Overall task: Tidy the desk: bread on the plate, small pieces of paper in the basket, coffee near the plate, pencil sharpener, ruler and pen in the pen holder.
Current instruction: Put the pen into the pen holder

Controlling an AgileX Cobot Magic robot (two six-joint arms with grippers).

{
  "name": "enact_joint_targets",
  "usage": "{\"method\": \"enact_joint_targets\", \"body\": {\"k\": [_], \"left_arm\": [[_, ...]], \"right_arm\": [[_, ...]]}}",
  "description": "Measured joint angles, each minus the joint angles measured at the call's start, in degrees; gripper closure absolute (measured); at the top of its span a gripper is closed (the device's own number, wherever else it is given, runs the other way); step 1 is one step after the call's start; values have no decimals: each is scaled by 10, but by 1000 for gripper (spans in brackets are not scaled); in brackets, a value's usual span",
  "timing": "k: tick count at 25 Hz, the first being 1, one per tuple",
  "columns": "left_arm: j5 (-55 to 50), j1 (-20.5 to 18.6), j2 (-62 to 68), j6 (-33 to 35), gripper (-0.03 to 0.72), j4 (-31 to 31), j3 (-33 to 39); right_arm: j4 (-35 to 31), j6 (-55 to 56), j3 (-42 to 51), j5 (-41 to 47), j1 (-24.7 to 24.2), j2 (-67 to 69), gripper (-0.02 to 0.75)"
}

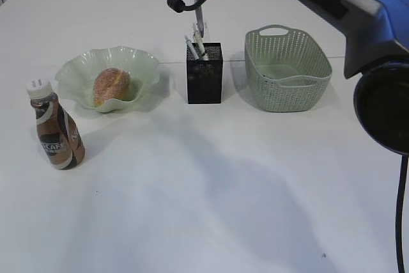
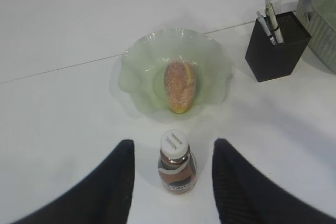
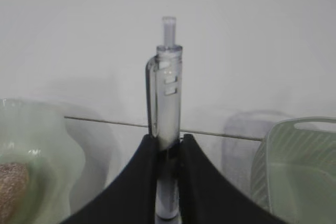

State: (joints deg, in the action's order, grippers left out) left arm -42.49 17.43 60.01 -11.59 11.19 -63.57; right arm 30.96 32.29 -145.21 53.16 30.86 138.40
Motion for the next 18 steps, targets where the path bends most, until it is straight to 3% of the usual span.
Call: {"method": "enact_joint_targets", "body": {"k": [8, 18], "left_arm": [[7, 0, 9, 0, 348, 0, 0], [40, 0, 37, 0, 348, 0, 0]], "right_arm": [[-22, 6, 0, -55, -42, 31, 637], [-24, 5, 0, -131, -45, 67, 637]]}}
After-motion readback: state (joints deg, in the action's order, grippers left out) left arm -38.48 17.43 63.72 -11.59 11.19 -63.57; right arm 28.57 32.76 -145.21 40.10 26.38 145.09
